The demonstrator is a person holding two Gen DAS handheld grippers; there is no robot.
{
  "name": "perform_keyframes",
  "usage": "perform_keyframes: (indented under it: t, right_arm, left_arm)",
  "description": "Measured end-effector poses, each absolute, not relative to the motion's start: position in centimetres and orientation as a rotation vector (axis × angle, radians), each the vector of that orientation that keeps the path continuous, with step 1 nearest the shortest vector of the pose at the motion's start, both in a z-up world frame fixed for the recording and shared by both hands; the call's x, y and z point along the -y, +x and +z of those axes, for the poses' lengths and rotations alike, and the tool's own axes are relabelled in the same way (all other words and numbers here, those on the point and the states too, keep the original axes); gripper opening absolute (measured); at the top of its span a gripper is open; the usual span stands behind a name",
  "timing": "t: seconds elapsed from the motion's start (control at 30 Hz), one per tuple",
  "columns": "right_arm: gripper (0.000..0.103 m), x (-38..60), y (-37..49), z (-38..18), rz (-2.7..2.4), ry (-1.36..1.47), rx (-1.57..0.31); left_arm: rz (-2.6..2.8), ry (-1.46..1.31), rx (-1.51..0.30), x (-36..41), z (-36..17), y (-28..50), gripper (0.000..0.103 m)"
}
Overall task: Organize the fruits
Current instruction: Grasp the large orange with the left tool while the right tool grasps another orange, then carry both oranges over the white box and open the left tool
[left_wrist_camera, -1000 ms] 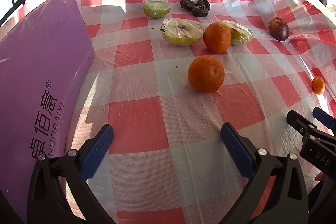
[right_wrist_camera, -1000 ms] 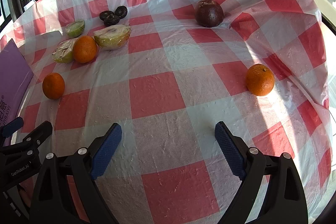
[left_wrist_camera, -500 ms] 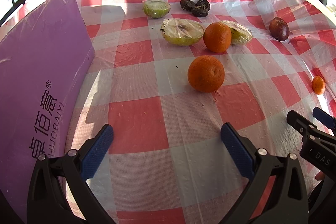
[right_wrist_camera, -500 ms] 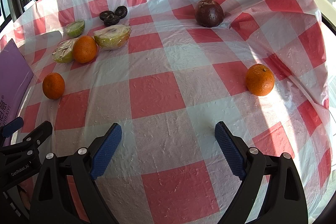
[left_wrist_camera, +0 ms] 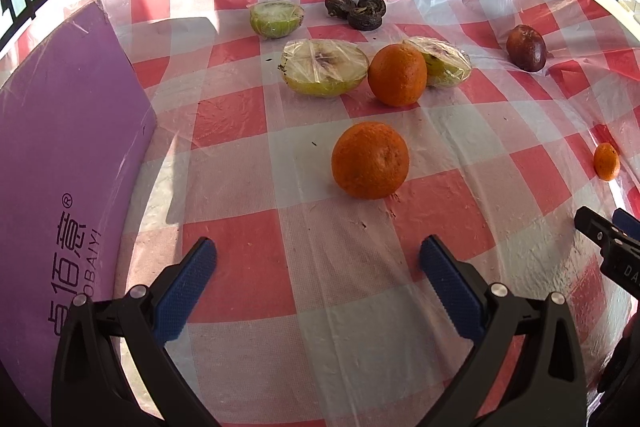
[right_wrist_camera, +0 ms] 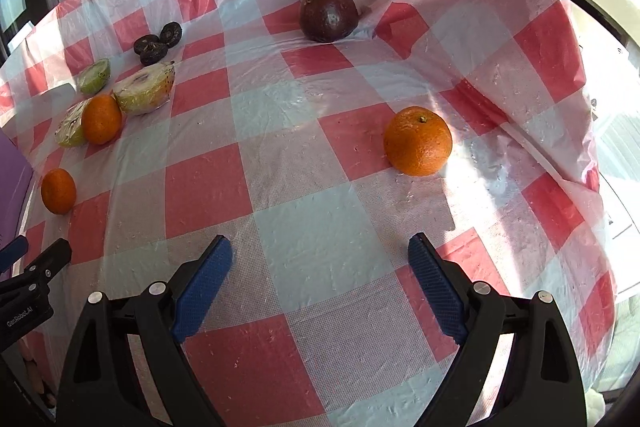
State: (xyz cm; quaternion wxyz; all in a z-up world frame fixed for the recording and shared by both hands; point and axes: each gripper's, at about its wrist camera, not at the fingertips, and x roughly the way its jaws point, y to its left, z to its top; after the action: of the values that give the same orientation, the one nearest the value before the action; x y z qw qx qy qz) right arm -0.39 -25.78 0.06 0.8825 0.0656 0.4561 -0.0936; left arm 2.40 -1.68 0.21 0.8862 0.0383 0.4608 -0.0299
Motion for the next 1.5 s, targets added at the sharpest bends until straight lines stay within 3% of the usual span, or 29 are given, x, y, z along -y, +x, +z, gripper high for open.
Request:
perform_keyframes:
  t: [0.23, 0.43, 0.53, 0.57, 0.6, 1.17, 1.5]
  right_arm:
    - [0.086, 31.4, 2.1, 0.0, -0.314, 0.220, -0.950]
    - [0.079, 31.7, 4.3, 0.0, -0.325, 0.206, -0.948]
    - [0.061, 31.2, 5.0, 0.2, -0.300, 0.183, -0.944]
    - [0.045, 31.0, 5.1, 0.4, -0.298, 0.178, -0.945]
    - [0.041, 30.8, 5.1, 0.5, -0.295, 0.173, -0.949]
    - [0.041, 25.0, -1.2, 1.5, -0.143, 0.190, -1.045]
    - [0.041, 20.5, -3.3, 4.6, -0.110, 0.191, -1.032]
  left_arm:
    - [-0.091, 0.095, -0.967, 4.0, 0.2, 6.2, 0.101]
    - [-0.155, 0.108, -0.970, 4.9, 0.5, 7.4, 0.084]
    - [-0.183, 0.123, -0.956, 5.0, 0.8, 7.4, 0.061]
    - [-0.188, 0.130, -0.954, 5.0, 0.9, 7.3, 0.046]
    - [-0.200, 0.126, -0.956, 4.9, 1.0, 7.3, 0.037]
    - [-0.284, 0.085, -1.058, 1.9, 2.4, -0.3, 0.036]
    - [-0.391, 0.033, -0.955, -0.2, 8.7, -2.5, 0.037]
